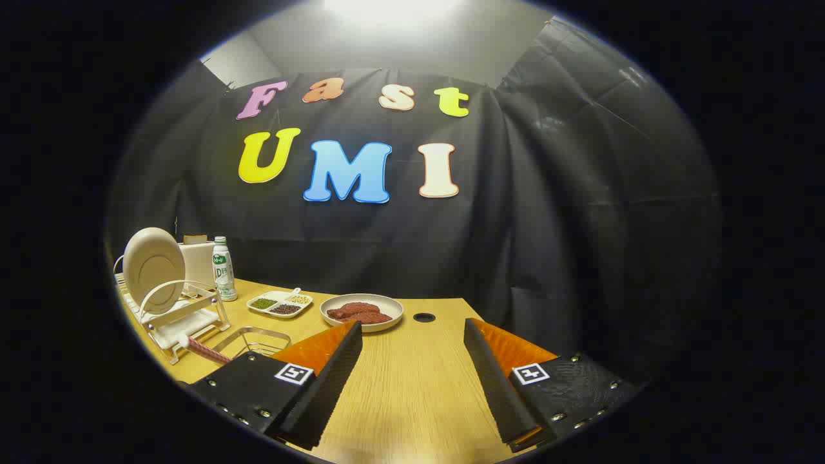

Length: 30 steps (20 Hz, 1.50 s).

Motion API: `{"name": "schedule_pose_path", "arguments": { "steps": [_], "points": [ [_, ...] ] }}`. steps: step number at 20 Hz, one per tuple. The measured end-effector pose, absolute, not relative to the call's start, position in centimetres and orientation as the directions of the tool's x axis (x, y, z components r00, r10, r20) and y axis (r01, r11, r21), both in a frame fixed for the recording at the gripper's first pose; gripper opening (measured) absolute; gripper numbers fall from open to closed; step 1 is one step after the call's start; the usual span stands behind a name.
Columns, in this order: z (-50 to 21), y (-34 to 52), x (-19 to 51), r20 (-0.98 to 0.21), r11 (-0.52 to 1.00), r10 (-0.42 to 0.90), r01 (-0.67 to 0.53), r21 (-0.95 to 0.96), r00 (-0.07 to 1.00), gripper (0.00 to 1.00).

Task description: Take the plate from the dish rack, then take the spoon from the basket and place it into the plate.

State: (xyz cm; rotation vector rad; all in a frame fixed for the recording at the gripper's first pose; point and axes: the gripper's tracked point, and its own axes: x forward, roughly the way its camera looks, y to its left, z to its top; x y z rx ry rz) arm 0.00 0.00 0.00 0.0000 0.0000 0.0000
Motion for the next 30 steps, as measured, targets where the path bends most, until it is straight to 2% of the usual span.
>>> {"name": "schedule_pose_path", "arguments": {
  "steps": [9,14,23,30],
  "points": [
    [6.6,4.5,-8.8,-0.006,0.998,-0.068,0.068,0.011,0.998,0.97],
    [9.8,9.2,-11.7,-0.014,0.998,-0.057,0.057,0.013,0.998,0.97],
    [13.6,21.6,-11.3,-0.06,1.0,0.021,-0.022,-0.016,0.998,0.97],
    [13.7,32.7,-8.6,-0.125,0.996,0.085,-0.088,-0.014,0.989,0.96]
  ]
}}
